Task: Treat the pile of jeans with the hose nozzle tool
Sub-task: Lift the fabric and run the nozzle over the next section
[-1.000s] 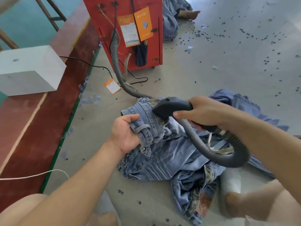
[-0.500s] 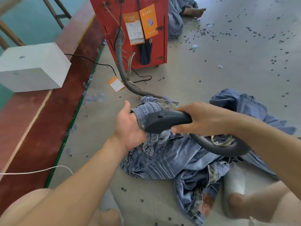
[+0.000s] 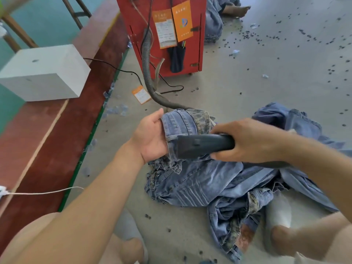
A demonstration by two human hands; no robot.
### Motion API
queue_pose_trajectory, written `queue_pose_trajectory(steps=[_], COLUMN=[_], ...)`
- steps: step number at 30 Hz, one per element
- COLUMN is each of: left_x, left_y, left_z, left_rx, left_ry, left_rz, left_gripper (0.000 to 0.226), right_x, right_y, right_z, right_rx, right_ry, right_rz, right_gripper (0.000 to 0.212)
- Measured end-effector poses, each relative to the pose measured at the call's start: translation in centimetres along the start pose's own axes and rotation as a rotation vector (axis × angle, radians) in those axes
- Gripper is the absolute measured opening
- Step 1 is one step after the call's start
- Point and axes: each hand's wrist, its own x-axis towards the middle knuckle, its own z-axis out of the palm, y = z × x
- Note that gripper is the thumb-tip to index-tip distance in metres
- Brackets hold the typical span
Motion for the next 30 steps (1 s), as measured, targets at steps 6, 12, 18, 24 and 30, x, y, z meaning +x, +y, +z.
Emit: queue_pose_trajectory(steps=[6,12,18,24,30], left_x=[-0.2,-0.4,-0.3,-0.3,-0.5], left_y=[-0.4,-0.2,-0.9,0.2,0.2], left_z=[-0.3,-0.2,0.5,-0.7,-0.1], left_rx=[-0.015,-0.051,-0.01,0.017,0.091], left_ry=[-0.087,-0.086,0.002,0.212,0.199], left_rz=[-0.025,-0.013,0.016,0.112,0.102], left_gripper=[0.075,0.065,0.044,0.042,0.04], right_x=[2.1,2.9,4.4,-0.1,0.2], right_y=[0.6,4.5,1.4,1.2,0.5], right_z=[-1.1,-0.3,2.6,-0.6,0.2], right_rx=[0.243,0.727,0.553,0.004,-0.113], right_ry=[0.433,0.374,0.376,0.332,0.147], right_rz=[0.127,0.572,0.417,0.017,-0.072], right_gripper=[0.021,0.033,0.039,0.035,0.038])
